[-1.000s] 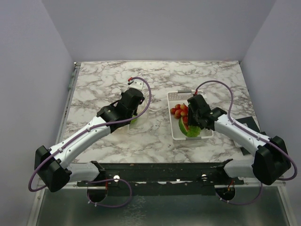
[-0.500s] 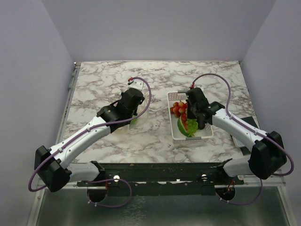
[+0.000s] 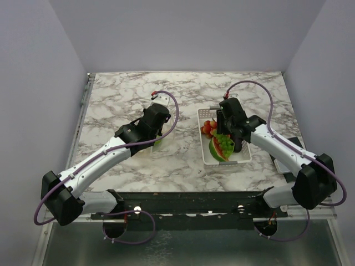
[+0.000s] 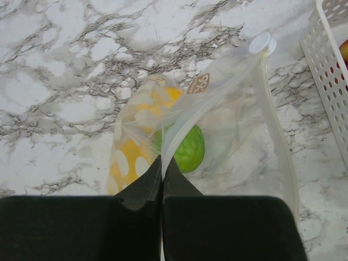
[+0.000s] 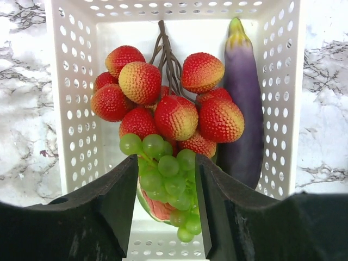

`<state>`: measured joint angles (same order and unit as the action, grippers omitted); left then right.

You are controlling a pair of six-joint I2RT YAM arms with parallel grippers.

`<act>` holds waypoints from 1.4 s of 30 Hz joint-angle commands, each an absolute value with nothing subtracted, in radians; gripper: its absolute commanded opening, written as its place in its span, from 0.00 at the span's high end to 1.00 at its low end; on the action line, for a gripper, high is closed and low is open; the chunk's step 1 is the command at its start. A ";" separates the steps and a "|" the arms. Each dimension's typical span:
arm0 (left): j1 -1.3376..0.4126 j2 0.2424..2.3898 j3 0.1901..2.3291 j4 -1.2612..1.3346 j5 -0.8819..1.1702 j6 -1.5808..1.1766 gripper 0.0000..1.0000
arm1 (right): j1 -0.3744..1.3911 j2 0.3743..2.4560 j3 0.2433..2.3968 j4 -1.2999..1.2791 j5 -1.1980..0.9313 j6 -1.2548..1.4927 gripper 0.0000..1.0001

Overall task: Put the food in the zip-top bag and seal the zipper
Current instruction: Adjust the fake fruit at the bin, then pick up the fake vegetable from the bin.

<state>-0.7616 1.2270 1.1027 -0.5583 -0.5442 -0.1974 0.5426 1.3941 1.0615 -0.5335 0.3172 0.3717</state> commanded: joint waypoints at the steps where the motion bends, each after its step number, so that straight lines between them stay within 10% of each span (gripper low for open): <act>1: -0.765 1.233 1.091 -0.541 -0.528 -0.192 1.00 | 0.538 1.350 1.050 -0.566 0.344 0.366 0.47; 42: -0.766 1.201 1.092 -0.542 -0.482 -0.198 1.00 | 0.385 1.564 1.034 -0.518 0.397 0.369 0.47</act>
